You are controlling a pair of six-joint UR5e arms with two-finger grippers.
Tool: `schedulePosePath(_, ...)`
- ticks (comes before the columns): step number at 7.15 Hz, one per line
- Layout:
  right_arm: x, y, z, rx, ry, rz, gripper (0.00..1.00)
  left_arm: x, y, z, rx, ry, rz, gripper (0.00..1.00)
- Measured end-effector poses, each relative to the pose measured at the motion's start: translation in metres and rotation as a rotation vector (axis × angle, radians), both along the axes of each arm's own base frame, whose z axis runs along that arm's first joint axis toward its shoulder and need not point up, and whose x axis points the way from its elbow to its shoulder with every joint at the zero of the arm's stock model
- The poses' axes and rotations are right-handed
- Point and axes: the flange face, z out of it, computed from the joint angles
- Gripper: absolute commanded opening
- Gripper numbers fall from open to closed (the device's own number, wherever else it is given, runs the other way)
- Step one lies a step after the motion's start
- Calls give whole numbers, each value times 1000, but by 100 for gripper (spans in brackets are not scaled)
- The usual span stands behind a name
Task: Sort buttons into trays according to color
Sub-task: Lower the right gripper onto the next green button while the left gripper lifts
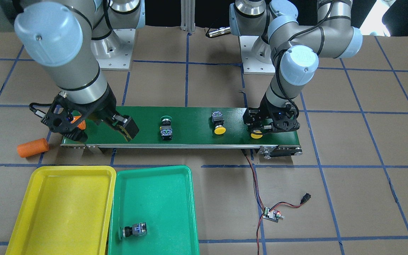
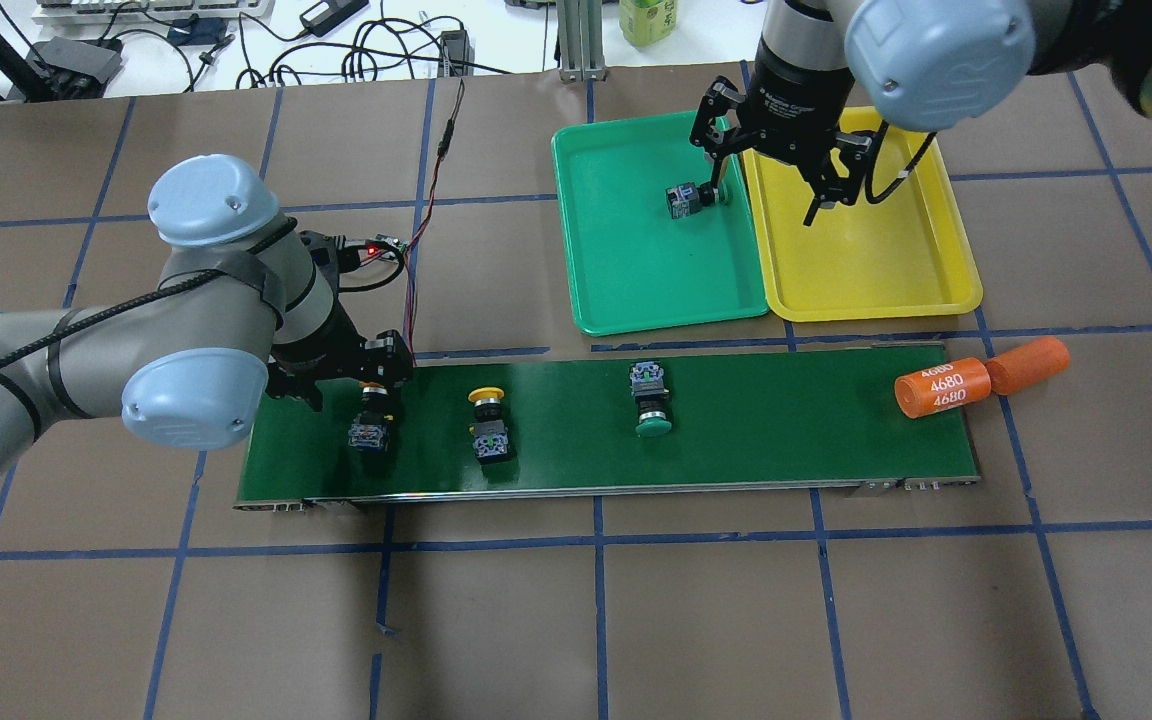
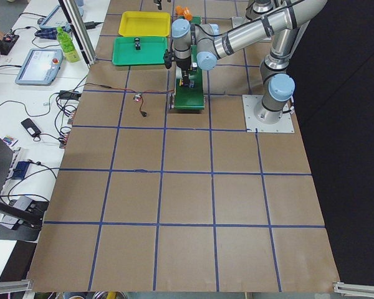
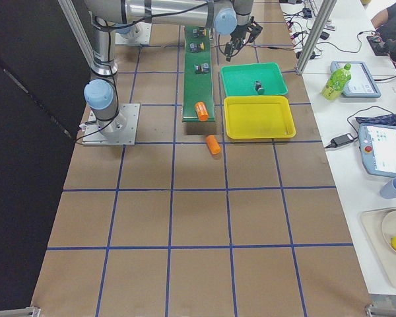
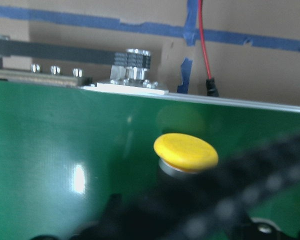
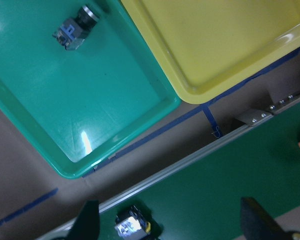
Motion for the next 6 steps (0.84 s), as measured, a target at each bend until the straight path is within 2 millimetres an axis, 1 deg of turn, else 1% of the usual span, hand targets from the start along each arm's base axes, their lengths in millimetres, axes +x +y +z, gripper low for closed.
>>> schedulePosePath(1,4,22,5,22,3,75,100,9,-20,47,1,-1,5,100)
schedulePosePath(2,14,42,-4,48,3,166,100,21,-36,99,-4,-1,-6,100)
schedulePosePath(3,27,59,-17,50,-3,279,100,31,-45,142,-19,-1,-25,100)
schedulePosePath(4,35,69,-38,26,-12,368,100,35,-47,170,-28,0,-21,100)
schedulePosePath(5,36,75,-60,-6,-15,411,100,32,-44,183,-36,1,-6,100)
schedulePosePath(6,36,78,-78,-33,-15,440,100,24,-38,192,-48,1,-12,100)
